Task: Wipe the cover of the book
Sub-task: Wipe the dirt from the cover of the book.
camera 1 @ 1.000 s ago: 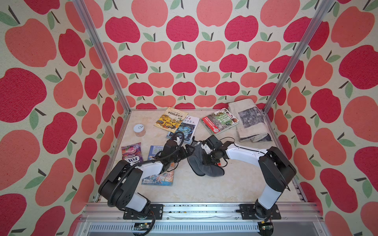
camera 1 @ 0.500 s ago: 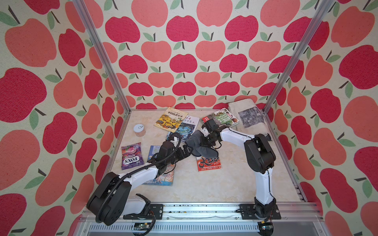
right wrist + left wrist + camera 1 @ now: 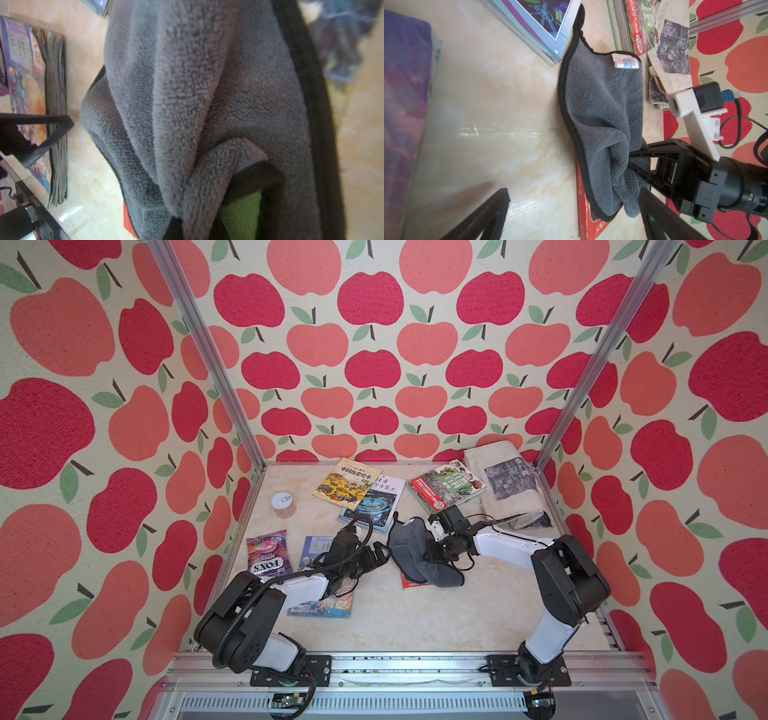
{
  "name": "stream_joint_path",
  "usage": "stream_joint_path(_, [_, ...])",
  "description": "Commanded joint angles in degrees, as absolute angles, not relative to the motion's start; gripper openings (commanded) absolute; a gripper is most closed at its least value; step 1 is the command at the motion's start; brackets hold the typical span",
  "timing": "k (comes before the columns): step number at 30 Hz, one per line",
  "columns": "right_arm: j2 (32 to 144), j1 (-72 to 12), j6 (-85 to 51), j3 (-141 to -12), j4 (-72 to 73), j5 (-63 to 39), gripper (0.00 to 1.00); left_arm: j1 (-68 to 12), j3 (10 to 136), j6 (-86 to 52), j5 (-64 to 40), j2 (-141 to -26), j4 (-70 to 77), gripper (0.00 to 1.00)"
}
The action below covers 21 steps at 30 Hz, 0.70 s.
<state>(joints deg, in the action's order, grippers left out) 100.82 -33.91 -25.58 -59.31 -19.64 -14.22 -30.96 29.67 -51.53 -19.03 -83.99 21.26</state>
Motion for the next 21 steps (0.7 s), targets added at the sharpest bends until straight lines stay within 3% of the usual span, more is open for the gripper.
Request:
stream_joint_path(1, [106.08, -31.56, -22.92, -64.6, -27.1, -6.56, 0.0, -31.97, 32.89, -51.5, -20.3, -85.06, 23.38, 0.99])
stream_joint_path(7, [116.6, -32.4, -22.46, -79.97, -30.67, -6.07, 0.0, -33.29, 31.85, -52.29, -18.8, -82.17, 21.72, 0.99])
stream_joint_path(12, [120.3, -37.79, -22.78, -84.11, -30.65, -7.72, 0.0, -33.25, 30.46, -51.6, -16.67, -77.5, 17.52, 0.99])
stream_joint_path(21, [112.18, -41.48, -23.12, -68.87, -26.73, -10.96, 0.0, -32.79, 31.37, -51.15, -17.12, -79.01, 17.87, 0.99])
